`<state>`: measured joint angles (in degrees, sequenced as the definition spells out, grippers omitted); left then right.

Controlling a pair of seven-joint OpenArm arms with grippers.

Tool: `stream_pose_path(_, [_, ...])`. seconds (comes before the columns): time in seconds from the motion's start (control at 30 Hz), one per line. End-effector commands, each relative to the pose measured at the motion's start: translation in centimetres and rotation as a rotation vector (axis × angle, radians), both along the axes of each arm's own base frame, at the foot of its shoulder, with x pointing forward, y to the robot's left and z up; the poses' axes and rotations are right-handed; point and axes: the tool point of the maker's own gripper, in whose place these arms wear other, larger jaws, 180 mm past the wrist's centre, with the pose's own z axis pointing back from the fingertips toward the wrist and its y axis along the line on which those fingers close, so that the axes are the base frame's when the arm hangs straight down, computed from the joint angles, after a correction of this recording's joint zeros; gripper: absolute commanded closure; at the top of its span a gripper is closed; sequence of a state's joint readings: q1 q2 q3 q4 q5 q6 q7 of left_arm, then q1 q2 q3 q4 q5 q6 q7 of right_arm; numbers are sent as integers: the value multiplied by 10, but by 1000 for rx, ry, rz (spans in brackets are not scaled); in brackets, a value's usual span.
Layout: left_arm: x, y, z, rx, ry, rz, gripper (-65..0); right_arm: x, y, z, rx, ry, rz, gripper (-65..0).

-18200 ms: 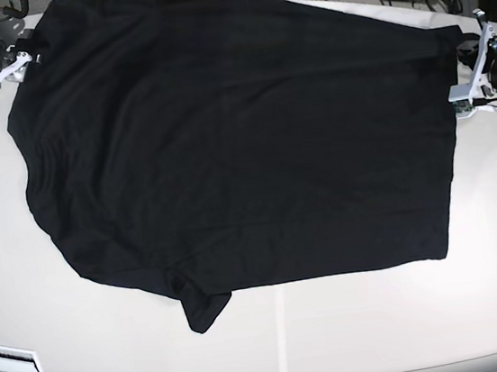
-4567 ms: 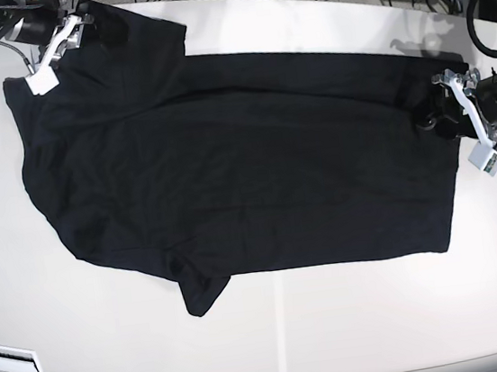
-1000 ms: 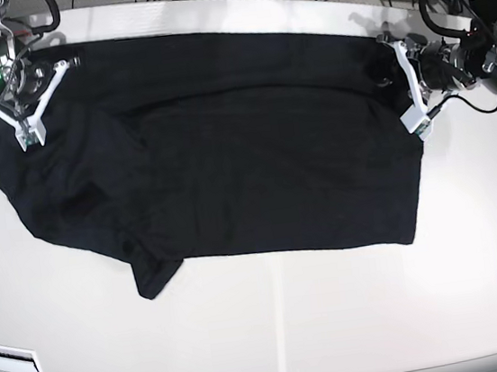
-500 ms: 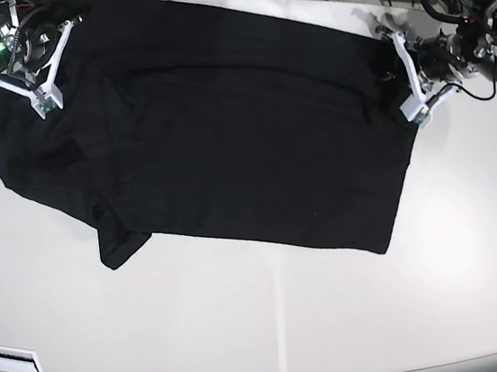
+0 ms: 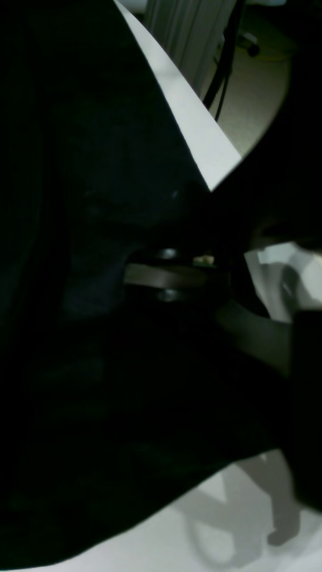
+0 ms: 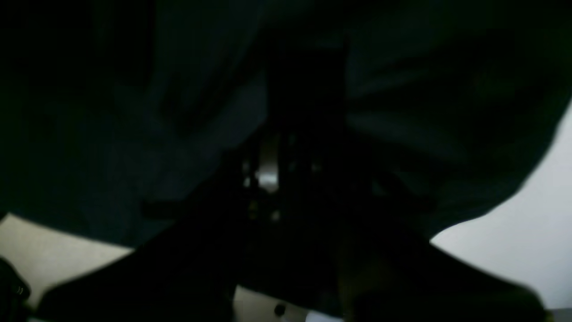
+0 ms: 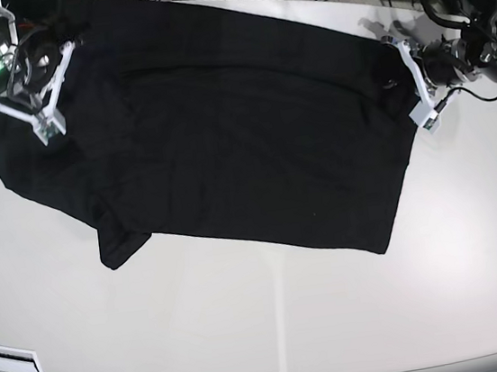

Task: Layout the t-shirt on the table in an organized manner, then fold the t-shirt properly
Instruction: 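Hold the shirt side with both grippers and drag it toward the robot, then move the left gripper to the hem corner and grasp it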

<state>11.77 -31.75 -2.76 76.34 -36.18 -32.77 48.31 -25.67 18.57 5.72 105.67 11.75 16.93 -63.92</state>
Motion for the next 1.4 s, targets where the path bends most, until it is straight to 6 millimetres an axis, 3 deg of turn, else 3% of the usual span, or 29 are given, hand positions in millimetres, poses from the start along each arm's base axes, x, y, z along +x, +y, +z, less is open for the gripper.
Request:
stream_pose_path(0.0, [-38,24,-15,129,136,-47,0,10,-2,11,-11,-42,11,-111])
stream_pose_path(0.1, [-65,19,-14,124,213,-80,0,17,1,21,-10,-81,25,-111])
stream_pose_path(0.17, [-73,13,-7,117,213,-114,0,23,3,26,-10,-104,31,-111])
stream_pose_path(0.3, [-69,5,10,140,155,-166,0,33,4,32,-10,-133,35,-111])
stream_pose_path(0.57, [-47,20,20,212,93,-160,0,39,5,35,-4,-159,31,-111])
stream_pose_path(0.63, [-28,19,27,211,48,-153,0,43,6,37,1,-174,32,-111])
stream_pose_path(0.73, [16,27,44,213,-68,-59,-15,46,7,38,2,-180,39,-111])
stream_pose_path(0.87, [73,36,80,145,-267,69,-263,46,8,39,10,-184,24,-112])
stream_pose_path(0.93, [96,38,97,114,-331,107,-314,50,13,43,32,-203,28,-112])
stream_pose_path(1.07, [140,43,120,68,-429,166,-314,64,19,57,53,-258,36,-112])
stream_pose_path(1.37, [207,80,108,-113,-399,376,-314,69,23,62,63,-282,61,-112])
